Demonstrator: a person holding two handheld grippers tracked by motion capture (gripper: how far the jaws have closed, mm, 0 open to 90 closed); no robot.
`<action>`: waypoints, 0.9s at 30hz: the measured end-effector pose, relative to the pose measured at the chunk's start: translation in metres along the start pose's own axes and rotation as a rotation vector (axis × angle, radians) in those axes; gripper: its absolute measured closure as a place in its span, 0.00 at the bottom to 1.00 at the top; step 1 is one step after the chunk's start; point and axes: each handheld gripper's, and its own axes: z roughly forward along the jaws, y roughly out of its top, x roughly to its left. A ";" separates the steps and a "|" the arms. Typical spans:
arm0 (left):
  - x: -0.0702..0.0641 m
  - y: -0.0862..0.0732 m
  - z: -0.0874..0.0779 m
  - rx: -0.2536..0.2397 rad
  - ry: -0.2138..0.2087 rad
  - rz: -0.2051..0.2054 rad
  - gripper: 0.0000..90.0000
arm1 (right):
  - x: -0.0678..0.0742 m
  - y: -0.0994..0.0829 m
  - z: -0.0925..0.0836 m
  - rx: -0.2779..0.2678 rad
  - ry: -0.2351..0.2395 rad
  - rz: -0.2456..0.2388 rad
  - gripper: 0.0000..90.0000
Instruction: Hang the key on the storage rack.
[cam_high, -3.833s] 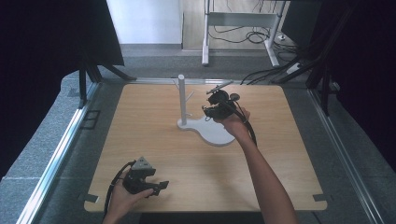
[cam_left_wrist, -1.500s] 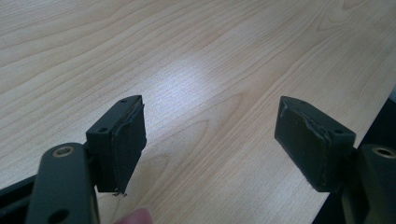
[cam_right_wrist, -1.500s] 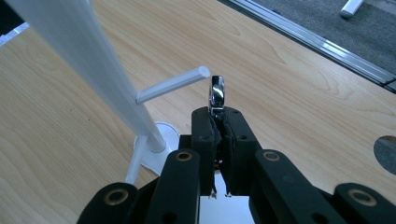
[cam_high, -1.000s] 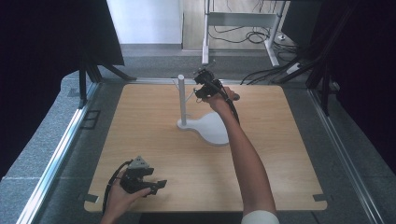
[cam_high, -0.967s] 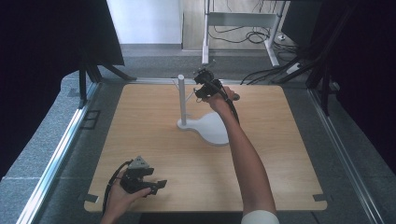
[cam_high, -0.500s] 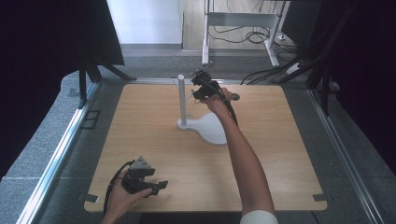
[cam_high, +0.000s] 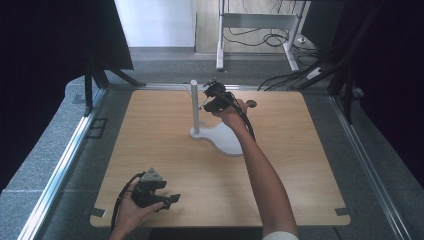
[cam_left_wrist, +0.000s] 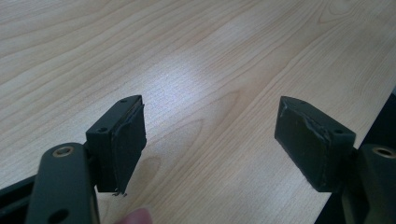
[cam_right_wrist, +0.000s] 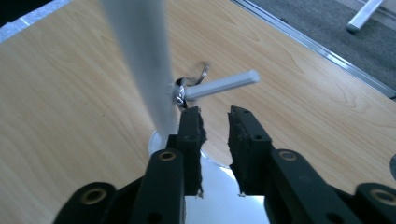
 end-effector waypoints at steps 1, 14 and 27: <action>0.000 0.000 0.000 0.003 -0.001 0.004 0.28 | 0.002 -0.003 -0.003 -0.005 0.005 -0.002 0.80; -0.001 0.000 0.003 0.009 0.005 0.003 0.28 | 0.013 -0.047 -0.038 -0.061 0.062 -0.045 0.63; -0.002 0.000 0.004 0.010 0.015 0.004 0.28 | 0.019 -0.123 -0.070 -0.091 0.080 -0.079 0.59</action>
